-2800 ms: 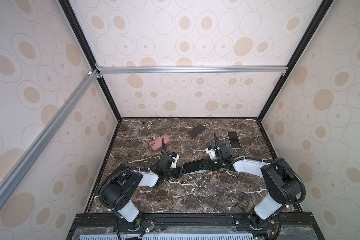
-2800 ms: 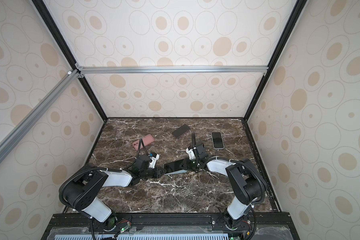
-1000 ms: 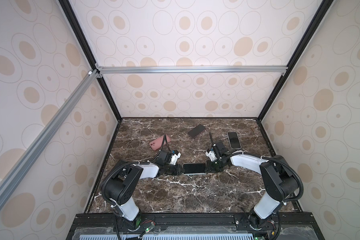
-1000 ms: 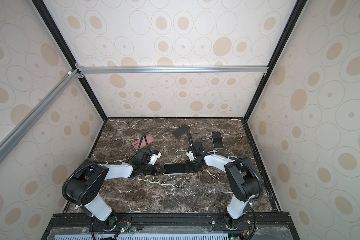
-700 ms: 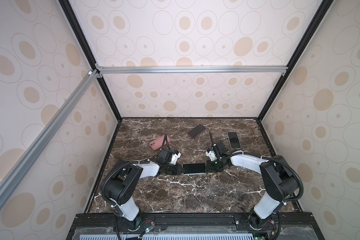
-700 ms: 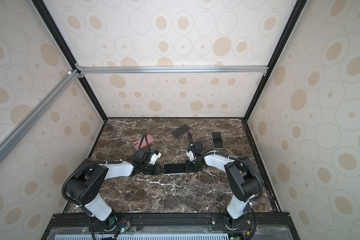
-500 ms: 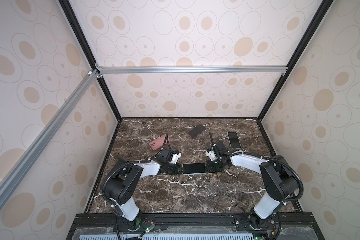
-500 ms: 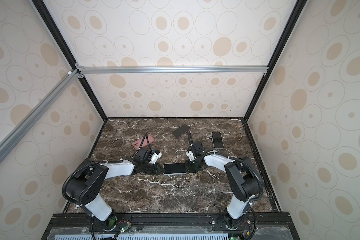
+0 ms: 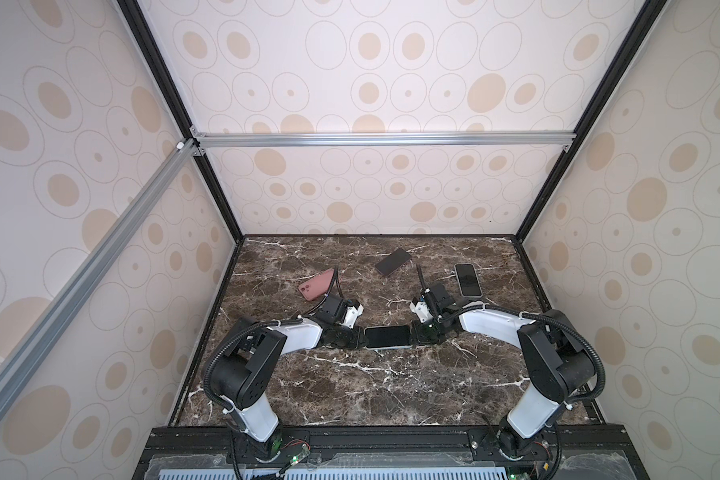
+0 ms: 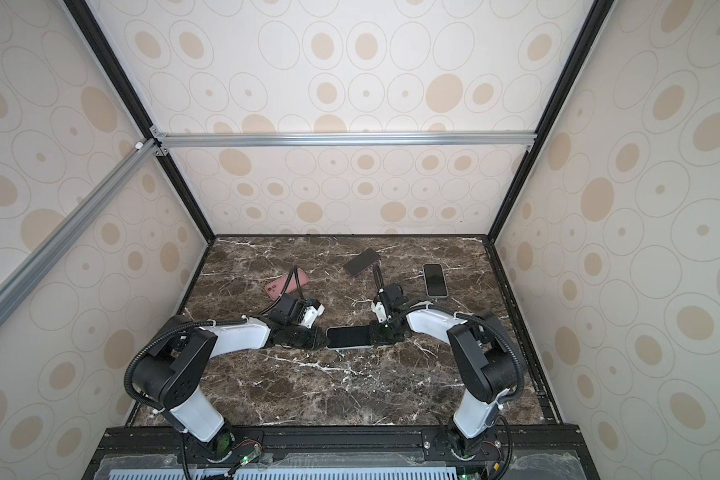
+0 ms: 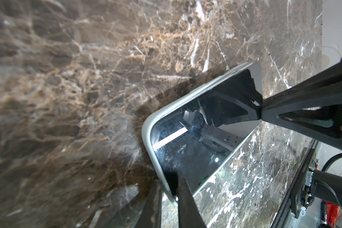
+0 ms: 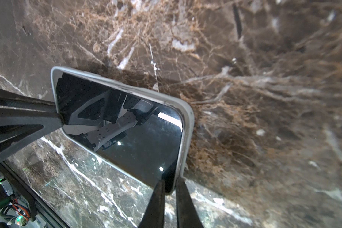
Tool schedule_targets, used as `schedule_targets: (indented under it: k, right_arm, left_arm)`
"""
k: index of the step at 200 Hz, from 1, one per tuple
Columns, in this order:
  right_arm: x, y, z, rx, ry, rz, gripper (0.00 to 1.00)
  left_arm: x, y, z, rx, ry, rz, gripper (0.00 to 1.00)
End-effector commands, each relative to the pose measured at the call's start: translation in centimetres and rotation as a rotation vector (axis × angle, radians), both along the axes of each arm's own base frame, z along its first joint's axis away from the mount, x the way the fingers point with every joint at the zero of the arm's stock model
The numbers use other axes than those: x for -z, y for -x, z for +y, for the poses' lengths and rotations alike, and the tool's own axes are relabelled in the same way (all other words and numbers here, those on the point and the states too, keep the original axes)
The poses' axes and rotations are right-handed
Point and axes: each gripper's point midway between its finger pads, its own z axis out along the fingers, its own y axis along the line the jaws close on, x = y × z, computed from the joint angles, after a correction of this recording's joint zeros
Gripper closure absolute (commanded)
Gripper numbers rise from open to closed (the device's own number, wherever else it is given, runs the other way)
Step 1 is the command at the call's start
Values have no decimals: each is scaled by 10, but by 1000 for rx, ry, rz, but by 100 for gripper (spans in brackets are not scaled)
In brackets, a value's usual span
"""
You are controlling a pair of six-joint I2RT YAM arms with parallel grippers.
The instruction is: Put the phone into the phone case
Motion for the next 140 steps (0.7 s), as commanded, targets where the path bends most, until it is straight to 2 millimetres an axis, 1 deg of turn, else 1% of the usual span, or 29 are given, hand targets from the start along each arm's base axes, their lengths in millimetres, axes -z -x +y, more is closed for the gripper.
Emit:
schedule_targets:
  k: [1,46,72,140]
  right_arm:
    - [42,22,8,-64,55,64,87]
    - [55,23,7,-70,106,76,87]
    - [64,25,1,-75,181,77,88]
    - [80,30,-15,-80,362,80,88]
  left_arm:
    - [21,13,4,27,-68,51,84]
    - [24,15,4,29,-66,52,83]
    - [24,14,4,25,-65,48,82]
    - [20,7,7,2,-83,13,83]
